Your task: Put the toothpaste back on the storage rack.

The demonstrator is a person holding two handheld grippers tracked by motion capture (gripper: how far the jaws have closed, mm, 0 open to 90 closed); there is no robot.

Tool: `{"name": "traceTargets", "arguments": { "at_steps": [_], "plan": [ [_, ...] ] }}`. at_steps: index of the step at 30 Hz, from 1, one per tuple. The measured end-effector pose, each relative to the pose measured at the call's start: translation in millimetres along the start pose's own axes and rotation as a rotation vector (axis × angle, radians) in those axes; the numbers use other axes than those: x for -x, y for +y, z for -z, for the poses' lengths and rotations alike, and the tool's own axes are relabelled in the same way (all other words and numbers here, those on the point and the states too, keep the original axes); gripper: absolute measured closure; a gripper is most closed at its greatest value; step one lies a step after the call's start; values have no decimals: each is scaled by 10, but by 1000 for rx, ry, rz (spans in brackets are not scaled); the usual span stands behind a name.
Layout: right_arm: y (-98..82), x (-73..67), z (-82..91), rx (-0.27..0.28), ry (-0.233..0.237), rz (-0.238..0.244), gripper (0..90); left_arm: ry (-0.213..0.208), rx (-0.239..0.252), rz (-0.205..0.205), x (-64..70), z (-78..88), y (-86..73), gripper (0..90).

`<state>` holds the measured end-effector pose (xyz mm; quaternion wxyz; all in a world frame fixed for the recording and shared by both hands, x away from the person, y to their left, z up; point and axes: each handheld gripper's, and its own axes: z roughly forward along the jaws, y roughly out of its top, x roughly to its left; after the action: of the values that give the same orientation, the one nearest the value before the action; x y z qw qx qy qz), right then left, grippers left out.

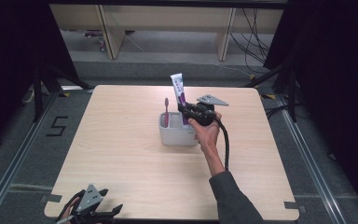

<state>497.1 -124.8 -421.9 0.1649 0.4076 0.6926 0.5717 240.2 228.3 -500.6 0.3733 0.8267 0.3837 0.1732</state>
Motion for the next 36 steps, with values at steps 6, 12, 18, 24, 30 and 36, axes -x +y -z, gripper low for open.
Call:
{"name": "traceTargets", "arguments": {
  "at_steps": [6, 12, 18, 24, 30, 36],
  "plan": [
    [-31, 13, -17, -7, -7, 29, 717, -3, -4, 0, 1, 0, 3, 249],
    [-62, 18, -26, -23, -4, 32, 716, -2, -5, 0, 3, -1, 2, 249],
    [-76, 32, -26, -46, -17, 33, 714, -6, -7, -1, 3, -3, 3, 249],
    [-110, 65, -26, -68, -33, 39, 707, -7, -8, -1, 3, -3, 2, 249],
    [-84, 59, 50, -51, -15, 5, 769, -9, 1, -3, 7, -12, -3, 249],
    [-43, 4, 147, -96, -14, 71, 740, -11, 9, 3, 18, -24, -8, 249]
  ]
}}
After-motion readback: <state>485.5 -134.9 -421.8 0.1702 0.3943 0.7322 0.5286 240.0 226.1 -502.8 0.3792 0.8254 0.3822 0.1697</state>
